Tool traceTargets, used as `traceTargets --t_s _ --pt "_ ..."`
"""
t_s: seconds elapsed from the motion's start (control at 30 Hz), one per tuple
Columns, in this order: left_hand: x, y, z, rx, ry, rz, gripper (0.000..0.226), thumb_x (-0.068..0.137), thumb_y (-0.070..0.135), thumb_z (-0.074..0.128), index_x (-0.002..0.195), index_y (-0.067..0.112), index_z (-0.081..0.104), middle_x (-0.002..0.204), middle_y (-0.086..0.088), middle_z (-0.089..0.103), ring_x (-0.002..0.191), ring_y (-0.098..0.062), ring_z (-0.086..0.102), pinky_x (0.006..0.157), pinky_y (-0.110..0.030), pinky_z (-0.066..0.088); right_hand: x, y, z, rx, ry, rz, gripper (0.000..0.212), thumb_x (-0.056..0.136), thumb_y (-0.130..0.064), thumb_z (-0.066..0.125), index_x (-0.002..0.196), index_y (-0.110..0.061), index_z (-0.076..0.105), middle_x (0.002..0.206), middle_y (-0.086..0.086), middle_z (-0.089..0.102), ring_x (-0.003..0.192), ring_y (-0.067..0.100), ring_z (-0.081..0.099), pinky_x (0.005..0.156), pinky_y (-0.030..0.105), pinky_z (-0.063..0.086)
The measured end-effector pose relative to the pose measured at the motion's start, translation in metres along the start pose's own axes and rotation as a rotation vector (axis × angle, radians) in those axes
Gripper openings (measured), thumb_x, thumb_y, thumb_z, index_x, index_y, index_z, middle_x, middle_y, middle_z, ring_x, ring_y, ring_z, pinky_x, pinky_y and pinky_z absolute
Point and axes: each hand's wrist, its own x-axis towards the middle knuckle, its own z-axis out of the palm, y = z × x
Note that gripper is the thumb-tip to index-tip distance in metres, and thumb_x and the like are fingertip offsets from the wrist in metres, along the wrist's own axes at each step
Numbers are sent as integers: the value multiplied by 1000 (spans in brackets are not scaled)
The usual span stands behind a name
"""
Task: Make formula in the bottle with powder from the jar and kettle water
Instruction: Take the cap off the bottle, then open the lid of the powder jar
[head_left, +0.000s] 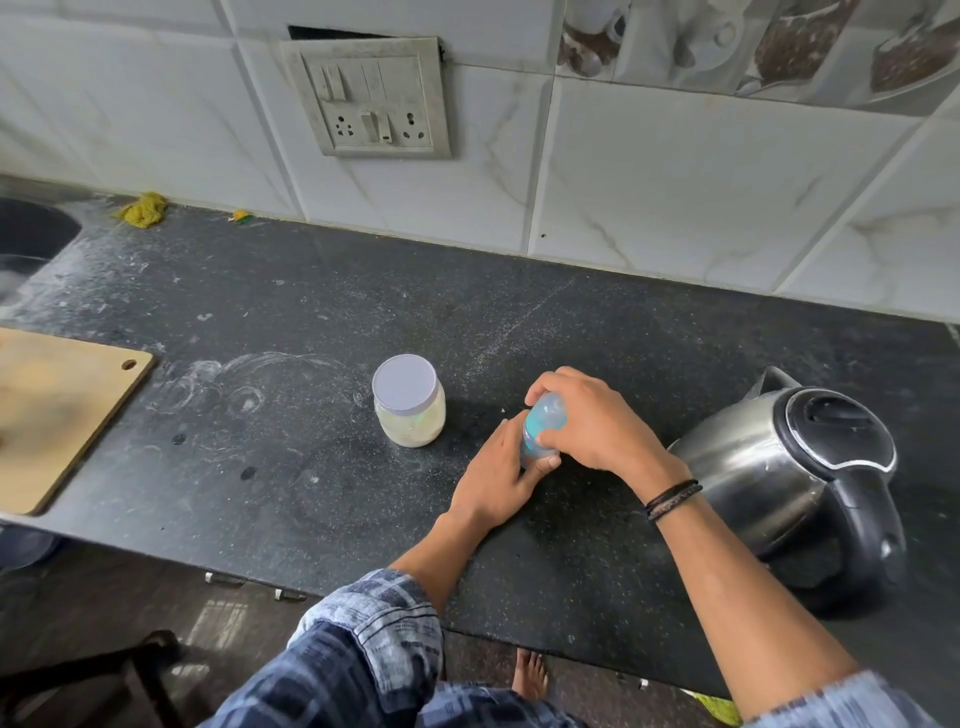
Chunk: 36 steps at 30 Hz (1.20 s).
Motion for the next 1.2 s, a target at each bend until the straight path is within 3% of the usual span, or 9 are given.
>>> traceTargets --t_s 0.1,0.23,0.4,0.53,0.67,0.83,0.97,1.07,1.2 --pt "0 -1 2 -9 4 -1 47 101 57 53 141 41 35 119 35 41 115 -4 50 102 -35 43 -1 3 -8 76 16 -14 39 81 -2 75 108 -29 68 112 -12 57 100 13 57 77 28 42" --pt "0 0 0 -12 16 0 44 100 58 54 137 44 35 122 33 45 114 -6 52 91 -27 41 0 14 -22 186 114 20 41 80 -10 82 112 -32 68 116 -12 61 103 12 60 88 34 49" --pt "0 -1 -1 -27 10 -11 47 100 57 55 140 38 38 128 49 40 120 -1 49 106 -33 40 11 40 -17 86 262 147 48 85 -14 82 126 -28 60 126 -5 54 100 16 53 83 30 38" --pt "-1 1 -3 -26 -4 -31 48 100 53 58 141 38 37 130 54 36 120 9 44 114 -44 38 21 56 2 46 237 239 44 87 -8 79 126 -19 60 128 6 57 110 31 62 85 36 46" --pt "0 2 -4 -36 -2 -62 49 99 52 59 141 38 38 131 53 38 122 23 39 117 -49 37 24 65 24 6 192 272 41 88 -5 78 124 -16 61 126 8 59 111 35 63 87 40 50" --pt "-1 1 -3 -30 6 -91 54 99 51 61 145 32 40 133 44 43 126 17 41 117 -49 36 18 76 39 -21 167 280 43 87 -2 77 125 -15 61 125 9 59 111 35 64 86 41 51" --pt "-1 1 -3 -16 2 -98 53 99 53 61 144 37 38 134 50 38 124 23 38 117 -44 36 16 81 42 -22 150 266 49 86 -5 81 130 -15 60 129 9 59 115 34 62 88 39 49" --pt "-2 1 -3 -12 11 -108 57 96 59 61 143 39 36 134 44 43 124 21 39 115 -37 36 12 80 42 -26 166 235 66 83 -7 85 142 -17 57 137 10 57 123 36 56 97 42 48" --pt "-5 8 -6 -36 30 -124 65 90 67 65 142 48 31 137 38 44 126 18 41 100 -12 34 -1 68 42 45 331 181 66 81 0 81 141 -15 60 134 12 61 121 39 55 100 47 49"
